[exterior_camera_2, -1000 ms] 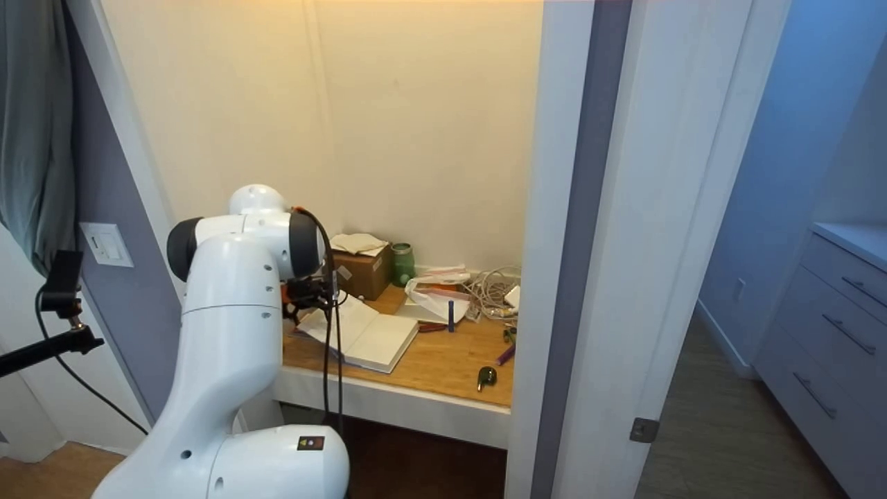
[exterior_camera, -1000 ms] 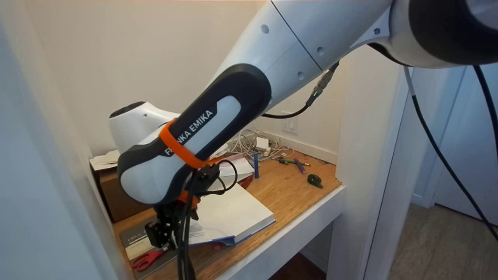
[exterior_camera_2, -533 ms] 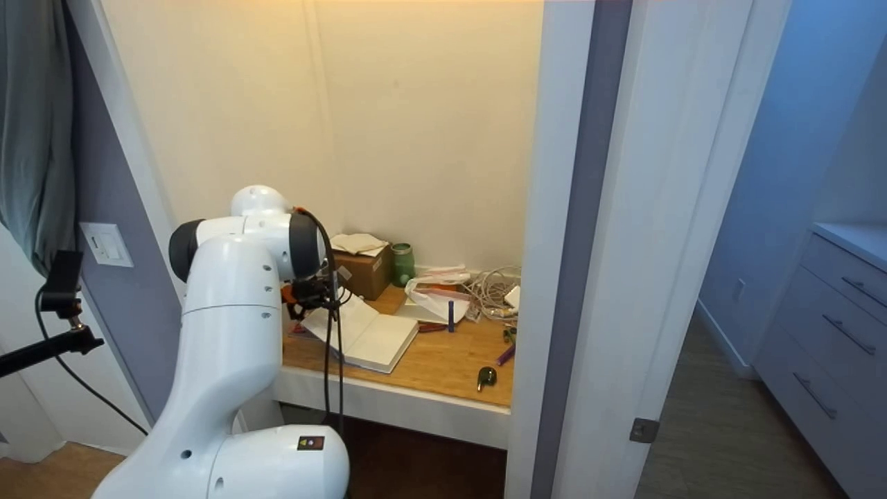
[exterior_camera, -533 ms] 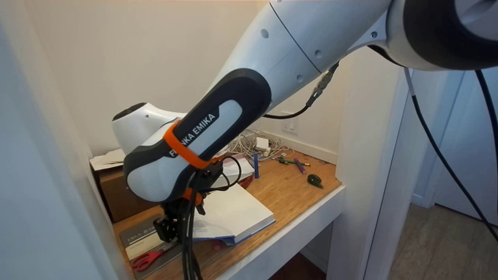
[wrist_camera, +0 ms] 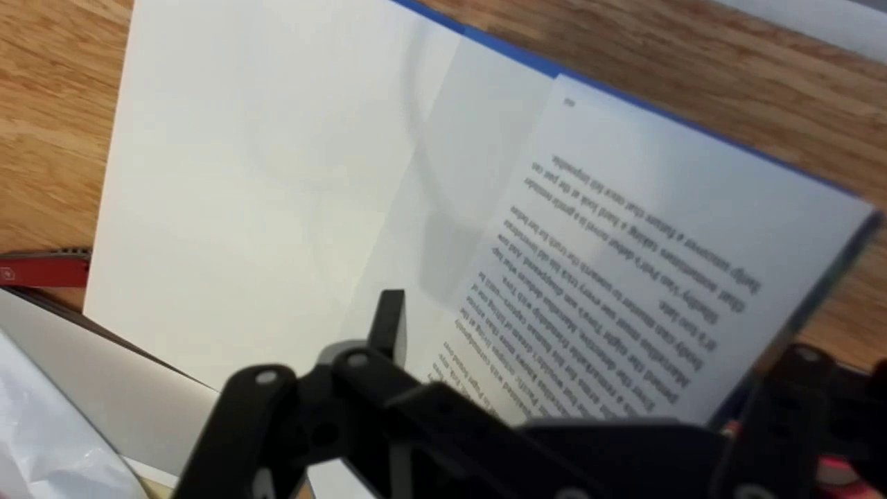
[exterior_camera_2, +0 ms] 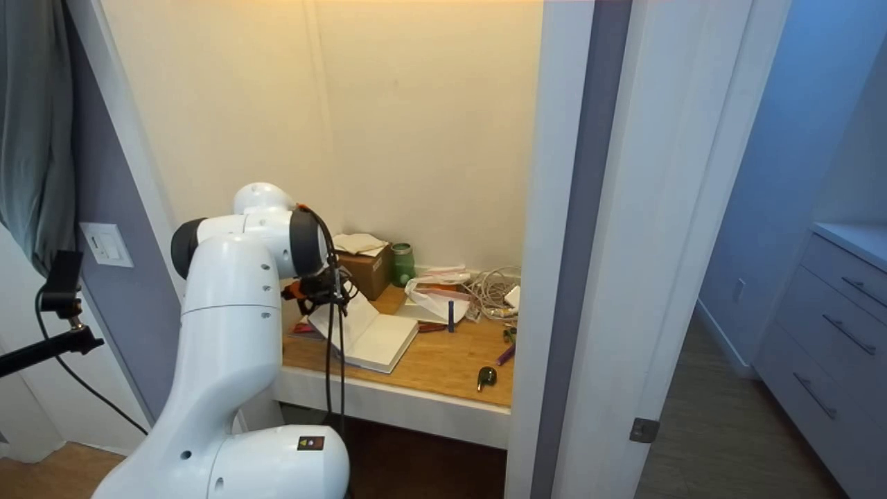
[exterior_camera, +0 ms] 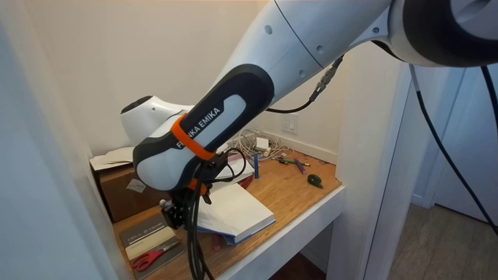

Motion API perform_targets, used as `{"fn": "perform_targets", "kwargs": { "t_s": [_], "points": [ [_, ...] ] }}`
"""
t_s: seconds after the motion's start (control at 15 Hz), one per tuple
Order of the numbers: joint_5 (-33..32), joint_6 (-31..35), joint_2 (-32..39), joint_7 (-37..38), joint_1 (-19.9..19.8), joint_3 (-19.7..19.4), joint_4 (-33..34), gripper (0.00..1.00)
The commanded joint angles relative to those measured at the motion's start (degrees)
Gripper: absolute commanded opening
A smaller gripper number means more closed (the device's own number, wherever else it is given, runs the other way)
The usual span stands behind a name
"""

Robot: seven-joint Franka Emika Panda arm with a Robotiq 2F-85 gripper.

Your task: Close the book

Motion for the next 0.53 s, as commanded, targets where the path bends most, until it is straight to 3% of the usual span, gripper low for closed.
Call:
{"fn": "perform_targets", "kwargs": {
  "t_s": [0.0,0.47],
  "points": [
    [-1.7,-1.5,-2.2,2.2,-0.3,-0.8,-1.8,1.0],
    [-5.2,-3.6,-5.4,2.5,-1.5,-2.7,-4.4,1.0]
  ]
}}
